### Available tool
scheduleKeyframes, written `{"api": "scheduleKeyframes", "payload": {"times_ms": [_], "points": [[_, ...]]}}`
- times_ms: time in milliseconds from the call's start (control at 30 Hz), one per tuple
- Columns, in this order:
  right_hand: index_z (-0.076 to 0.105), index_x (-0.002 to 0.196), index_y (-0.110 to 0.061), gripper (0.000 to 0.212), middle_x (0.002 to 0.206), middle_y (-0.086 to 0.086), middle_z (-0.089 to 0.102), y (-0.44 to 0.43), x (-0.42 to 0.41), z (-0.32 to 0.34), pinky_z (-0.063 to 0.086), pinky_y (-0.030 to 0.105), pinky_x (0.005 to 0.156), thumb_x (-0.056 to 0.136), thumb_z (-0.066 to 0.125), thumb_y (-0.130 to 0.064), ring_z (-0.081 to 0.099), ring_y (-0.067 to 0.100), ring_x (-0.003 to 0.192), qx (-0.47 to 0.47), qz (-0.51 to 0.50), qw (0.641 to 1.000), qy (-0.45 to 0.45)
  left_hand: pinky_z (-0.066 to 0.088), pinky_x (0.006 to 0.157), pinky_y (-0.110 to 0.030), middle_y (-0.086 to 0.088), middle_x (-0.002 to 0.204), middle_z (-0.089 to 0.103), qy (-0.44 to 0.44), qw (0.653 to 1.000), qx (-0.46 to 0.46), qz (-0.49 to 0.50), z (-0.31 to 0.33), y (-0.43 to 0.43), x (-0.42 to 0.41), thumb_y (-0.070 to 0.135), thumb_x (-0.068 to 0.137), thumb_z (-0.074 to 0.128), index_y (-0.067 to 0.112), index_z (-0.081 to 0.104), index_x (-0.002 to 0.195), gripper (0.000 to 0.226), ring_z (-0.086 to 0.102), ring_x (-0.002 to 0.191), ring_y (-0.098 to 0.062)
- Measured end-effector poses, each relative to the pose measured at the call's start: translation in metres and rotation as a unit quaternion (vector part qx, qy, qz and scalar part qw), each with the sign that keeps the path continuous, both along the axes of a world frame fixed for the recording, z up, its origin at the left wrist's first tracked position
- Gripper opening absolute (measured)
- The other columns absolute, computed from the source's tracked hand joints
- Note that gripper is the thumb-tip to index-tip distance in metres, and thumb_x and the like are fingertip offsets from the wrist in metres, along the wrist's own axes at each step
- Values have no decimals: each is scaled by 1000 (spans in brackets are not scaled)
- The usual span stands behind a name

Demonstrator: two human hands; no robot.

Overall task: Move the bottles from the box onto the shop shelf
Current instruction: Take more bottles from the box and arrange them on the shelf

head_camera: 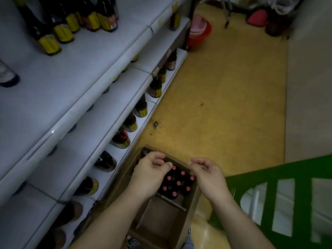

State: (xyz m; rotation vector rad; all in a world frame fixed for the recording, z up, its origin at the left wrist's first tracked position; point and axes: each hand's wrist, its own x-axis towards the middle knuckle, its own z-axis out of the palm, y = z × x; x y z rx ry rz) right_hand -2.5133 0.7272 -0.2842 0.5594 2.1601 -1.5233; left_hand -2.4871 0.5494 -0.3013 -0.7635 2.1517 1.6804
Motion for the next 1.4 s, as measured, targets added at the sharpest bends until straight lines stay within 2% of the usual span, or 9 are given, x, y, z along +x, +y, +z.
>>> {"api": "scheduleKeyframes", "payload": {"times_ms": [167, 267, 400, 667, 833, 933, 1033, 1133, 1400], "points": [[69, 104, -18, 13, 90, 1, 75, -11, 12, -60, 54, 26, 75, 94, 73, -23, 72, 18, 92, 15, -44, 999, -25, 48, 78, -20, 4, 104, 69, -28, 999, -3, -41, -65, -16, -4, 30, 90, 76, 26, 65, 118, 30, 67, 97, -9], [68, 105, -20, 13, 94, -1, 75, -19, 17, -107, 55, 27, 74, 94, 74, -23, 72, 16, 89, 15, -58, 997, -56, 43, 72, -15, 8, 103, 67, -37, 998, -16, -50, -111, -24, -2, 29, 91, 75, 25, 65, 121, 32, 65, 95, -4], [67, 105, -29, 17, 92, -6, 76, -39, 18, -192, 58, 46, 92, 91, 76, -30, 74, 16, 90, 34, -60, 994, -86, 41, 62, -6, 11, 102, 66, -49, 996, -48, -60, -185, -35, -3, 28, 93, 73, 28, 64, 119, 27, 61, 90, 3], [60, 116, -31, 27, 95, -8, 73, -73, 16, -366, 58, 41, 93, 93, 74, -28, 72, 14, 92, 34, -30, 990, -132, 46, 74, -25, 11, 91, 68, -106, 986, -105, -70, -352, -66, -10, 33, 90, 73, 29, 65, 119, 31, 63, 85, 0], [57, 127, -25, 36, 79, -10, 77, -87, 13, -454, 60, 27, 78, 94, 73, -20, 73, 3, 76, 27, -21, 989, -144, 50, 77, -31, 12, 88, 66, -119, 981, -133, -79, -441, -80, -18, 28, 90, 72, 28, 63, 120, 32, 63, 83, -3], [52, 135, -29, 46, 74, -9, 74, -97, 7, -495, 50, 12, 56, 95, 71, -19, 69, -1, 65, 55, 22, 989, -139, 54, 83, -37, 9, 108, 66, -114, 967, -196, -120, -484, -88, -25, 31, 90, 69, 31, 57, 126, 38, 66, 97, -14], [47, 145, -31, 58, 92, -6, 76, -110, 2, -527, 56, 22, 66, 93, 70, -20, 71, 7, 81, 88, 76, 985, -131, 54, 91, -42, 5, 132, 58, -103, 943, -258, -184, -515, -92, -29, 39, 90, 66, 38, 46, 139, 53, 62, 116, -23], [50, 143, -31, 60, 112, -1, 74, -121, -2, -552, 58, 28, 75, 89, 72, -21, 70, 18, 98, 121, 113, 979, -123, 51, 89, -39, 1, 131, 56, -99, 920, -286, -248, -536, -92, -31, 41, 94, 63, 40, 40, 141, 53, 60, 119, -26], [56, 132, -20, 38, 111, 9, 72, -137, -7, -577, 60, 43, 82, 95, 66, -26, 70, 32, 100, 211, 137, 964, -86, 44, 70, -36, -3, 124, 58, -45, 878, -358, -315, -561, -90, -39, 35, 101, 53, 28, 37, 132, 36, 64, 107, -30]]}}
